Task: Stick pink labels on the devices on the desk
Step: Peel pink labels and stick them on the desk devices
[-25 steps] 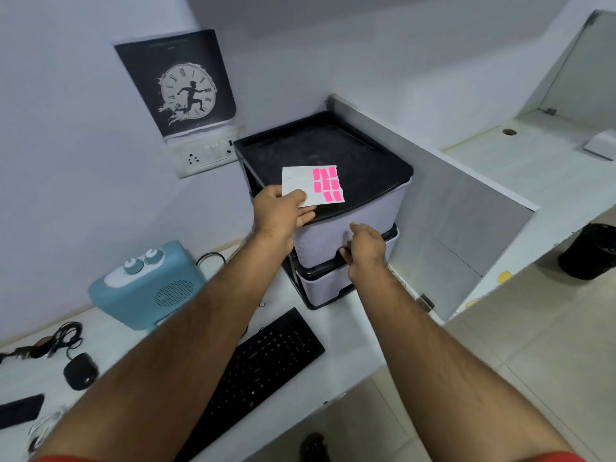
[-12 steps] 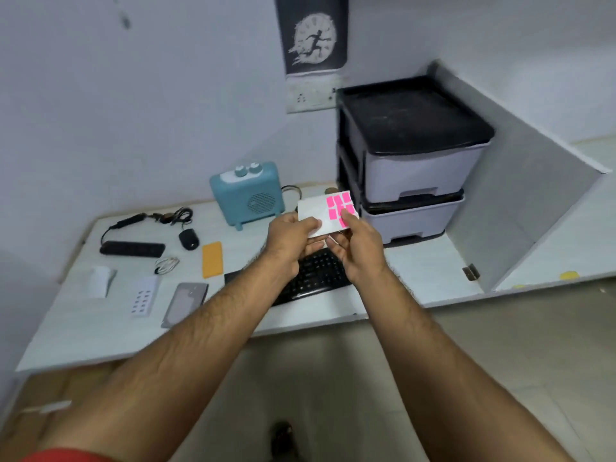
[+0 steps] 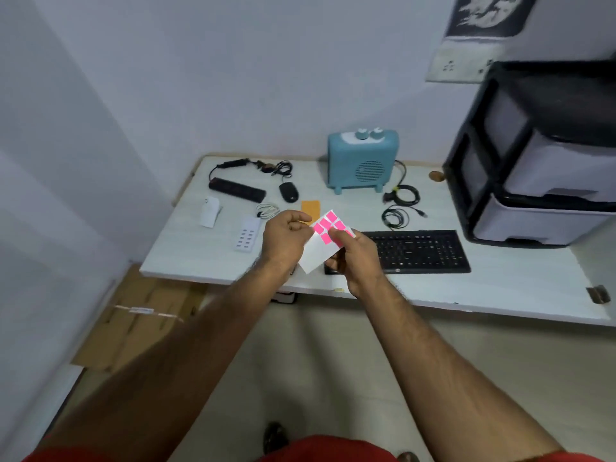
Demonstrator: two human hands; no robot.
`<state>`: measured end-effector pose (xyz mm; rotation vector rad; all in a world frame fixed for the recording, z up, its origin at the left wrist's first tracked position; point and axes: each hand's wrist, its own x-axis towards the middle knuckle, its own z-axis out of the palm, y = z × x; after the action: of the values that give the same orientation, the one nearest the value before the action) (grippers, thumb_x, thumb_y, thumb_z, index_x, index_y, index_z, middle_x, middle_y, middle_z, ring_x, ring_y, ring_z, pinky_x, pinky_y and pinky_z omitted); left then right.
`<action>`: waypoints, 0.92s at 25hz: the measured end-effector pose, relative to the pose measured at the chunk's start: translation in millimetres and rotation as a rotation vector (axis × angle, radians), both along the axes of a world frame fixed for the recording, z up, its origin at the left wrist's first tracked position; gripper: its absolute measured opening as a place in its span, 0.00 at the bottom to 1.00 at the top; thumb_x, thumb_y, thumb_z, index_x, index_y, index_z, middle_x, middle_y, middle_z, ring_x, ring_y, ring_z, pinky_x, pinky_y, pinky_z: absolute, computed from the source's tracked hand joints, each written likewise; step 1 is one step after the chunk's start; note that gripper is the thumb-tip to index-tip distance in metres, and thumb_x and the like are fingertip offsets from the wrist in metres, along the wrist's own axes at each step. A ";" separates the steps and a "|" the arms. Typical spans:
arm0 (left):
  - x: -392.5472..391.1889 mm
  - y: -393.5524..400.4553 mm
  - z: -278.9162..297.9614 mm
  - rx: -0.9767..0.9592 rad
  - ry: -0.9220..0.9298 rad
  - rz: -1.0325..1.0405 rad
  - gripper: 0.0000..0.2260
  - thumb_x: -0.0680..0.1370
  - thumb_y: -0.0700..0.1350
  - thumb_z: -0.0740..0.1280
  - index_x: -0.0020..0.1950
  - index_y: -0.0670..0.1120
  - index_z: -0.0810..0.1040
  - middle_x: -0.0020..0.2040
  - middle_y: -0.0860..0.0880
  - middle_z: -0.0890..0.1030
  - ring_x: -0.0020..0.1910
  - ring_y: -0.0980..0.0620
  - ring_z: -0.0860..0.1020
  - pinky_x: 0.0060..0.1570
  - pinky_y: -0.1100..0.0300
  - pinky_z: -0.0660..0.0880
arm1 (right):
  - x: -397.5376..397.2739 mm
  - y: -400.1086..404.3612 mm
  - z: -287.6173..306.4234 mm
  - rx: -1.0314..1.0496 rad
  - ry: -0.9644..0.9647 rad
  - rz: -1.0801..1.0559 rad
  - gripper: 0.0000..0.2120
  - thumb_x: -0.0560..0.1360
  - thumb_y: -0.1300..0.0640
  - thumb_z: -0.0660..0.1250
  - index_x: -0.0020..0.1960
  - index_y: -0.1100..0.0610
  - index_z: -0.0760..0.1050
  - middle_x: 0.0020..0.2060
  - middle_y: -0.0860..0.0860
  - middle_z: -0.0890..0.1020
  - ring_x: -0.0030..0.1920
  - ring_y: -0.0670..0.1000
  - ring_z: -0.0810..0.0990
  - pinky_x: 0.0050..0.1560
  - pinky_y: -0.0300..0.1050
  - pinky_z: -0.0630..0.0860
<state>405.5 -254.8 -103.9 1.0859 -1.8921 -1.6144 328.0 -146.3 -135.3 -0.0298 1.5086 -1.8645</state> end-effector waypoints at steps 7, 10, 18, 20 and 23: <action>56.2 -91.1 -22.6 0.106 0.006 0.083 0.06 0.75 0.36 0.70 0.49 0.44 0.79 0.45 0.43 0.83 0.42 0.47 0.82 0.41 0.55 0.78 | 51.5 -98.6 -13.7 0.019 -0.054 0.079 0.07 0.76 0.62 0.70 0.54 0.59 0.80 0.44 0.55 0.85 0.45 0.55 0.85 0.42 0.48 0.82; 52.4 -115.6 -29.5 0.066 0.008 0.094 0.05 0.74 0.36 0.70 0.47 0.44 0.80 0.43 0.44 0.83 0.41 0.49 0.81 0.43 0.56 0.78 | 46.0 -126.0 -20.8 0.035 -0.061 0.075 0.07 0.76 0.63 0.70 0.53 0.59 0.79 0.44 0.55 0.85 0.44 0.54 0.85 0.40 0.46 0.82; 4.3 -177.3 -54.4 -0.511 -0.264 0.040 0.08 0.77 0.43 0.69 0.54 0.43 0.84 0.52 0.46 0.85 0.49 0.51 0.82 0.53 0.60 0.76 | -13.7 -202.8 -51.8 0.019 -0.143 0.187 0.07 0.79 0.63 0.67 0.56 0.61 0.80 0.44 0.56 0.87 0.43 0.53 0.86 0.47 0.49 0.84; -5.4 -188.5 -53.7 -0.528 -0.303 0.042 0.10 0.77 0.46 0.69 0.56 0.44 0.83 0.55 0.47 0.84 0.51 0.51 0.81 0.52 0.62 0.74 | -28.2 -220.5 -57.5 0.041 -0.135 0.205 0.05 0.79 0.62 0.67 0.52 0.59 0.80 0.44 0.57 0.87 0.44 0.55 0.86 0.50 0.51 0.84; -17.6 -209.8 -57.0 -0.493 -0.365 0.066 0.12 0.77 0.49 0.70 0.57 0.44 0.83 0.55 0.47 0.84 0.52 0.51 0.81 0.52 0.63 0.73 | -44.7 -249.5 -67.8 0.087 -0.117 0.278 0.05 0.78 0.62 0.69 0.52 0.61 0.81 0.45 0.59 0.87 0.45 0.57 0.87 0.49 0.51 0.84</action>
<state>387.9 -464.5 -160.9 1.2555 -2.2876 -0.8736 283.3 -395.8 -203.1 -0.0843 1.4251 -1.5528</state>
